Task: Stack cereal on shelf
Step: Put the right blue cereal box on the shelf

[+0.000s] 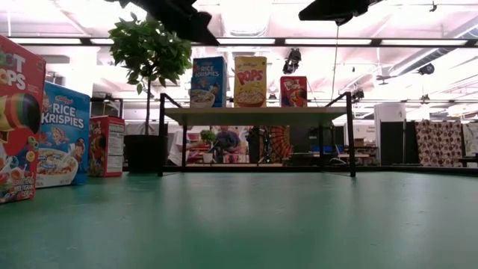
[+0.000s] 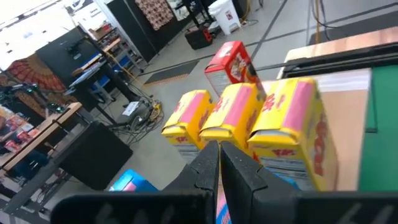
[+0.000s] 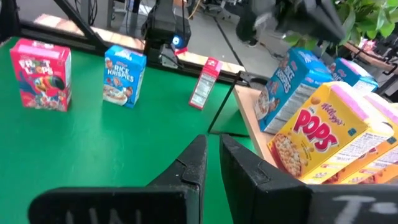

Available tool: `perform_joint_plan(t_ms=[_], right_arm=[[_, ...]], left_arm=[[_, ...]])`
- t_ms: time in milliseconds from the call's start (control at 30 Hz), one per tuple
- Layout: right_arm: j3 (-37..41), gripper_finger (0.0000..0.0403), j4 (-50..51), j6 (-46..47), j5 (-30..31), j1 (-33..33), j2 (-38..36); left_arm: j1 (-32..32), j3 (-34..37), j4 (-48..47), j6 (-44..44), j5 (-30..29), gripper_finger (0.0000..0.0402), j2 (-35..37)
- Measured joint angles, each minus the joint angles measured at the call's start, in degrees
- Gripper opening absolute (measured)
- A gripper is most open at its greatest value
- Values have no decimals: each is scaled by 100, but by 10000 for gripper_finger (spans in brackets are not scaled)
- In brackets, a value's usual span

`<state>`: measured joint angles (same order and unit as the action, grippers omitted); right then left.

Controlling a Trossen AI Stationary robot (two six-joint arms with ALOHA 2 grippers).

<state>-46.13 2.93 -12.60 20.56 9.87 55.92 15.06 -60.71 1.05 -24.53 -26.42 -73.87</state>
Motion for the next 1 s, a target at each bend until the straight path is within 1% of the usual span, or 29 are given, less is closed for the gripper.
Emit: perform_joint_plan(t_ms=[67,167,367,467,600,667,767,833,1000], right_arm=[[0,34,53,25,0,0,0],[0,34,65,61,2,0,-2],[0,34,157,61,0,0,-2],[0,34,167,55,0,-2,-2],[0,34,203,-2,1,-4,-2],[1,34,233,-4,0,-4,-2],[2,33,246,-4,0,-4,-2],[2,33,249,-4,0,-4,-2],[2,33,279,-4,0,-4,-2]], left_arm=[[-57,-197,-308,2,3,0,0],[-99,-604,-1100,2,117,0,0],[63,-1771,-3506,128,1736,0,-92],[174,-2296,-4210,128,2069,0,-195],[338,-2739,-4613,107,2166,7,-374],[451,-2862,-4709,103,2303,23,-466],[622,-2953,-4805,107,2577,59,-615],[728,-2959,-4825,95,2730,90,-711],[921,-2959,-4856,-212,2750,174,-962]])
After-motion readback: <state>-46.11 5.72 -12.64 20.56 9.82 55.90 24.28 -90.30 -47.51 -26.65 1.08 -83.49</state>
